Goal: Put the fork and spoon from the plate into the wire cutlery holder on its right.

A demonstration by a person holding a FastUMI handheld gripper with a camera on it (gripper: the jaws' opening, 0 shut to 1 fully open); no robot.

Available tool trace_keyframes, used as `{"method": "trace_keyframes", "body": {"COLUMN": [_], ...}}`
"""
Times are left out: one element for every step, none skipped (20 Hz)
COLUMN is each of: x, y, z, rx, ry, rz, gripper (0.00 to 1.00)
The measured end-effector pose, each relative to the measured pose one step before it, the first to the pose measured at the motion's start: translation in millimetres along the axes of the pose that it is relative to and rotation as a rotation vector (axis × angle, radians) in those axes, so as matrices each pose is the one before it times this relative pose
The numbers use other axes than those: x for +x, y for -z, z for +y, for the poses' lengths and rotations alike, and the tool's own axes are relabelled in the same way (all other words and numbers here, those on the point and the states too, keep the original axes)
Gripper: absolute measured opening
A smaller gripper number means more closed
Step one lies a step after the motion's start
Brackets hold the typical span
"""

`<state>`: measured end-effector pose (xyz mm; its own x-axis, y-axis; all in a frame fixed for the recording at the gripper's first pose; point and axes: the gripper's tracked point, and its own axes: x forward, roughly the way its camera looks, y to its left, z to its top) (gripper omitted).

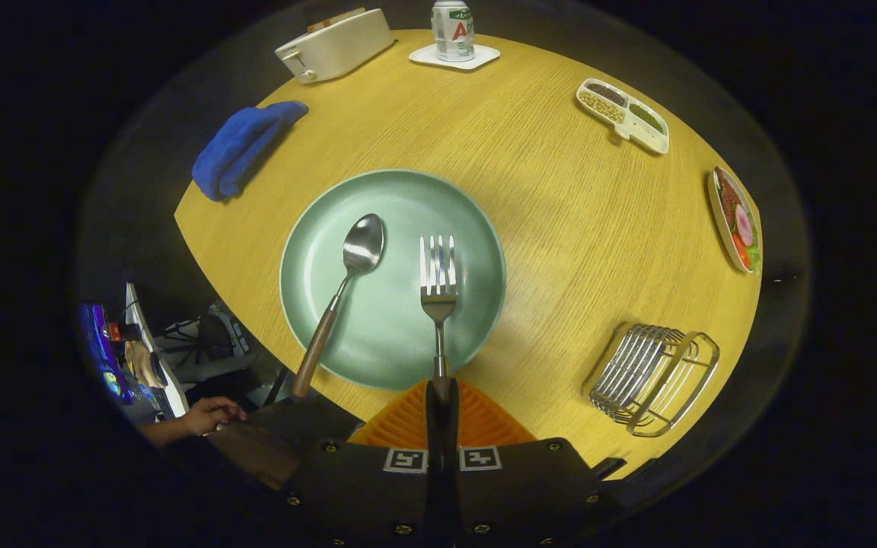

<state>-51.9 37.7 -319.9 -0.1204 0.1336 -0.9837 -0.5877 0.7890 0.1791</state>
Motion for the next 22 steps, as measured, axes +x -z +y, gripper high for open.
{"method": "trace_keyframes", "body": {"x": [-10.03, -8.59, -7.03, -6.66, -6.51, -5.17, -4.66, -4.91, -5.38, -4.59, -3.24, -3.44, -3.44, -3.72, -2.03, -2.64, -4.52, -0.71, -1.06, 1.37, 1.27, 2.92], "y": [6.02, 4.32, 5.39, 6.69, 5.69, 6.24, 10.03, 7.84, 6.62, 7.07, 7.08, 7.2, 5.71, 4.56, 4.86, 4.48, -1.41, 1.51, 0.58, 1.61, -0.28, -1.07], "z": [-8.3, -8.17, -5.53, -6.46, -6.85, -6.67, -7.55, -7.48, -9.07, -9.77, -6.69, -7.6, -4.74, -3.49, -10.21, -8.68, -6.65, -7.39, -6.98, -5.16, -6.0, -7.18], "rx": [-0.02103, -0.00862, -0.00449, -0.00264, 0.0, -0.00109, 0.00497, 0.0061, 0.00226, 0.00185, 0.00226, 0.0028, 0.00684, 0.01543, 0.01239, 0.00771, 0.01107, 0.00839, 0.00952, 0.00659, 0.00369, 0.00674], "ry": [0.0178, 0.01246, 0.00845, 0.00487, 0.0035, 0.00328, 0.00285, 0.00299, 0.00776, 0.01025, 0.00587, -0.0002, -0.01032, -0.00972, 0.00317, 0.00797, 0.01077, 0.00798, 0.00379, -0.00079, -0.00069, 0.00447], "rz": [0.00289, -0.00107, 0.00303, 0.00746, 0.00574, 0.01135, 0.01985, 0.00992, 0.00743, 0.00566, 0.00363, 0.00756, 0.01465, 0.01092, 0.00668, 0.00457, 0.00066, 0.00198, 0.00748, 0.01131, 0.01271, 0.0153], "gripper": [0.01, 0.01, 0.01, 0.01, 0.01, 0.01, 0.01, 0.01, 0.01, 0.01, 0.01, 0.01, 0.01, 0.01, 0.01, 0.01, 0.01, 0.01, 0.01, 0.01, 0.01, 0.01]}}
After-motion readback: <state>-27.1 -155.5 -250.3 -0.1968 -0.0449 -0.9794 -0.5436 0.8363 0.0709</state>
